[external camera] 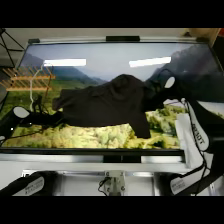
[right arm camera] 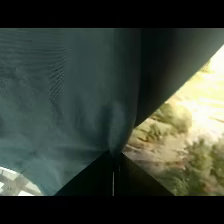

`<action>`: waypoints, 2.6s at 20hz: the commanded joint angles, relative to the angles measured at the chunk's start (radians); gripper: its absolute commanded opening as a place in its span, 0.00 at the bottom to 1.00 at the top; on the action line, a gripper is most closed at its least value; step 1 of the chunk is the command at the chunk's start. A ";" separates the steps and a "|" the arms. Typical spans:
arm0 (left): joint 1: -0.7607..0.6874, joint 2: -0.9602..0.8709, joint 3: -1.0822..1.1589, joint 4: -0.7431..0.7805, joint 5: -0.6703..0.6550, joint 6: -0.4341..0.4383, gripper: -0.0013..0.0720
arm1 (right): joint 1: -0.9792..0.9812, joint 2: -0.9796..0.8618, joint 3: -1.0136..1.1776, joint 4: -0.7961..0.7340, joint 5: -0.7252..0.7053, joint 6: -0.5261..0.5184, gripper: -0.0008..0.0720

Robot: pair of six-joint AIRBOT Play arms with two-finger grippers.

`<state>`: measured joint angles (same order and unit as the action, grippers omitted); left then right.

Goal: Fold the shirts.

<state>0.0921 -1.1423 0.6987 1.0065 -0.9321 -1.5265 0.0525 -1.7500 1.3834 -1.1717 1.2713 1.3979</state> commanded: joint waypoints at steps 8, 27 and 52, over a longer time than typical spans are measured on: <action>-0.001 0.493 0.648 0.018 0.113 0.110 0.07 | 0.015 0.567 0.377 -0.279 -0.043 -0.093 0.08; 0.015 0.597 0.645 0.418 -0.160 -0.136 0.07 | 0.019 0.768 0.431 -0.393 0.080 0.049 0.08; 0.065 -0.316 0.518 0.396 -0.629 -0.009 0.77 | -0.108 0.107 0.277 0.021 0.041 0.165 0.88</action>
<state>0.1284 -1.4590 1.1973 1.4193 -1.2953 -1.6337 0.0048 -1.7149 1.6608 -1.1263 1.1141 1.5734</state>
